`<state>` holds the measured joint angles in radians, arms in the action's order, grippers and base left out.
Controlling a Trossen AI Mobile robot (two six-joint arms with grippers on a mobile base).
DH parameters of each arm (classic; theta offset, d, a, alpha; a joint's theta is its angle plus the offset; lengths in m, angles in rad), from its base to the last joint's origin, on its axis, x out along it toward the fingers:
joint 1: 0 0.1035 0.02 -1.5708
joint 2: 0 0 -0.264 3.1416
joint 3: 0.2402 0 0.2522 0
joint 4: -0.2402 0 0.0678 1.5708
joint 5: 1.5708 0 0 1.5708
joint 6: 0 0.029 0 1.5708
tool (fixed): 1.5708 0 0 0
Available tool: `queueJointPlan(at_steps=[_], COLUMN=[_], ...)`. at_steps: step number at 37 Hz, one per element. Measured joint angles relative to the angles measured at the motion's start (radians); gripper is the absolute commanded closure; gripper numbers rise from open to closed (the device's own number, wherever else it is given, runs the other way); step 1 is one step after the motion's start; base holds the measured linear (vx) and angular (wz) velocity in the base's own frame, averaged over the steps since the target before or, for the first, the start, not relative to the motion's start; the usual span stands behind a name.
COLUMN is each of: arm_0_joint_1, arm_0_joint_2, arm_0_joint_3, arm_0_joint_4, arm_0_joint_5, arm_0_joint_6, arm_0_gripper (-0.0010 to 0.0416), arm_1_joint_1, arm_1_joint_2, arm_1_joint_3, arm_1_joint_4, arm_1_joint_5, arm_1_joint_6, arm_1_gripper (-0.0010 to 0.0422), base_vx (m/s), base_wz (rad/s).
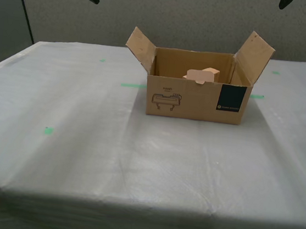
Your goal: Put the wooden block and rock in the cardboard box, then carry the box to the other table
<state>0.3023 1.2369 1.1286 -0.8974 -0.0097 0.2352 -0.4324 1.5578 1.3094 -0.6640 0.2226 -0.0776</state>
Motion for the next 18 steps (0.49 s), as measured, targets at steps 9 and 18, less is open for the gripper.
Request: queueJointPlan(at_steps=[9, 18], arm_0_joint_1=[0.0, 0.0], arm_0_joint_2=[0.0, 0.0], arm_0_joint_3=[0.0, 0.0], arm_0_joint_4=[0.0, 0.0], arm_0_joint_5=[0.0, 0.0], arm_0_joint_6=[0.0, 0.0], arm_0_gripper=[0.0007, 0.0007], arm_1_joint_1=[0.0, 0.0], arm_1_joint_2=[0.0, 0.0], arm_1_joint_3=[0.0, 0.0], arm_1_joint_4=[0.0, 0.0], arm_1_joint_5=[0.0, 0.0], arm_1_joint_6=[0.0, 0.0], arm_1_gripper=[0.0016, 0.0016], base_vx=[0.0, 0.0], base_wz=[0.0, 0.0])
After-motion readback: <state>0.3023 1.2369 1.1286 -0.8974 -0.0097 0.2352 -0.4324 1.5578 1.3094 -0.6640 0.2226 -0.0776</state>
